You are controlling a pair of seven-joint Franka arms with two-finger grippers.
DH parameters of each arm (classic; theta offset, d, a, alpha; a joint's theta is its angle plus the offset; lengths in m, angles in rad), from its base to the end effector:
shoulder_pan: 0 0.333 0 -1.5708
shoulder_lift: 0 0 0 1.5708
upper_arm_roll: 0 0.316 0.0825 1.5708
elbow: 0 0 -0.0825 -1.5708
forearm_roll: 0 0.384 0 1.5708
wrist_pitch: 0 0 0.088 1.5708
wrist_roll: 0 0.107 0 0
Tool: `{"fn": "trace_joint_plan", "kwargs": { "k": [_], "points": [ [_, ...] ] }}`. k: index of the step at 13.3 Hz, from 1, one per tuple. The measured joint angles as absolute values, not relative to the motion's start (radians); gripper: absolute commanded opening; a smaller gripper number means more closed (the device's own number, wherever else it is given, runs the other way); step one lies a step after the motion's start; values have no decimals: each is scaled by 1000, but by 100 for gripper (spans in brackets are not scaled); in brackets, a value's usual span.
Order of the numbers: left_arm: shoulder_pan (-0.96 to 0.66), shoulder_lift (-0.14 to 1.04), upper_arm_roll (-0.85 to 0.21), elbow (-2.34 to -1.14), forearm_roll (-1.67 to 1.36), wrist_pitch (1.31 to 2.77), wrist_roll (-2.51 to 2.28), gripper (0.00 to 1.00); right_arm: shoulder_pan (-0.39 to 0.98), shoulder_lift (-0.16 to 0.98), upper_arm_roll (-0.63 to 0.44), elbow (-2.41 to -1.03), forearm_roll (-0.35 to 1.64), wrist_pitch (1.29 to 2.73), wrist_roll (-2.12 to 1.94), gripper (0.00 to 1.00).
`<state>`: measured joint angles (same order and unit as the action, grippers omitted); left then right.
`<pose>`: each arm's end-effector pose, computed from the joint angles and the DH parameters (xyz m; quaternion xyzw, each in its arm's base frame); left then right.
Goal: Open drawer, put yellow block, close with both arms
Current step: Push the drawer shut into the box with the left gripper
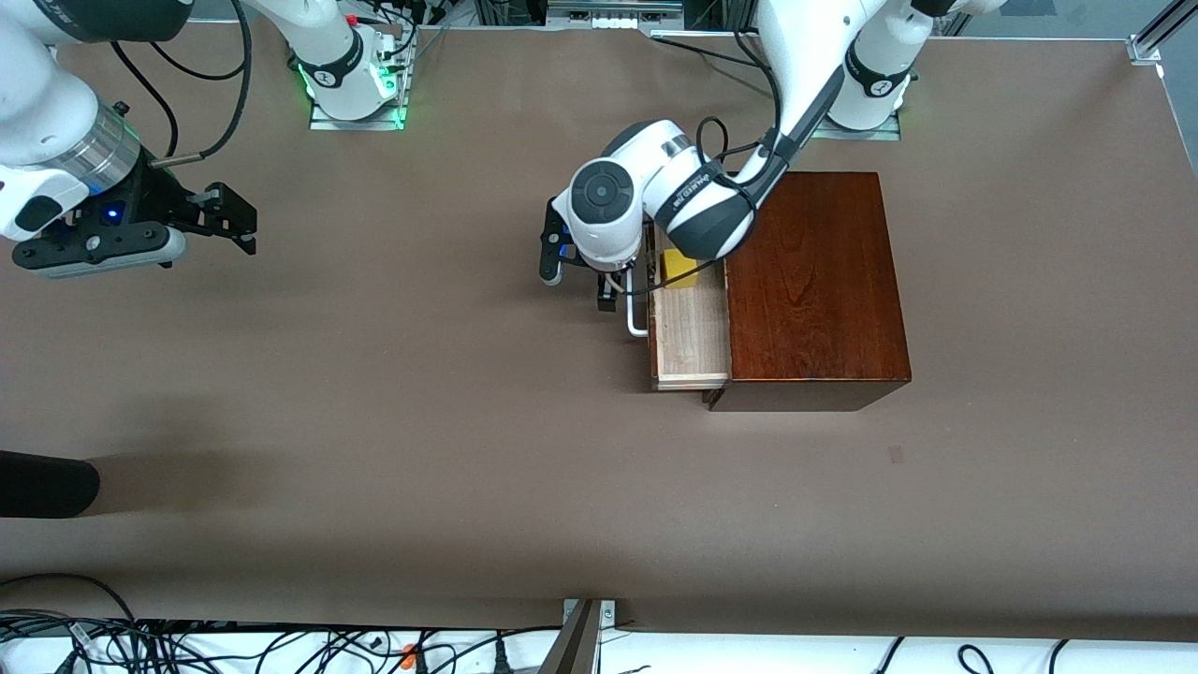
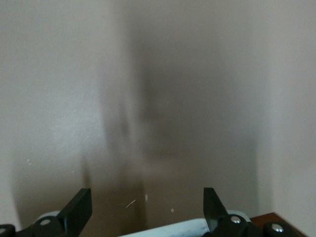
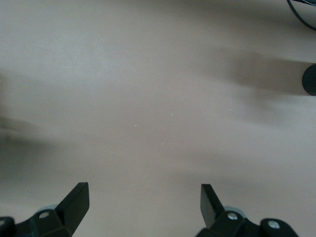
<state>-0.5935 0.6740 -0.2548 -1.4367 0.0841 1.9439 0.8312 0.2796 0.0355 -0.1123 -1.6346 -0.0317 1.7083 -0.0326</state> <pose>0.4924 -0.5022 0.2927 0.6674 -0.7400 -0.0729 0.0422 0.5682 0.0940 0.5865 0.9945 0.1017 0.0204 0.0164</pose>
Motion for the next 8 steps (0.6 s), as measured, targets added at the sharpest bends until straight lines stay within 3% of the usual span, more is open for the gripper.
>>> {"fn": "trace_joint_plan", "kwargs": {
  "k": [8],
  "points": [
    [-595, 675, -254, -1436, 113, 1925, 823, 100, 281, 44, -112, -1625, -31, 1723, -33, 100]
  ]
}}
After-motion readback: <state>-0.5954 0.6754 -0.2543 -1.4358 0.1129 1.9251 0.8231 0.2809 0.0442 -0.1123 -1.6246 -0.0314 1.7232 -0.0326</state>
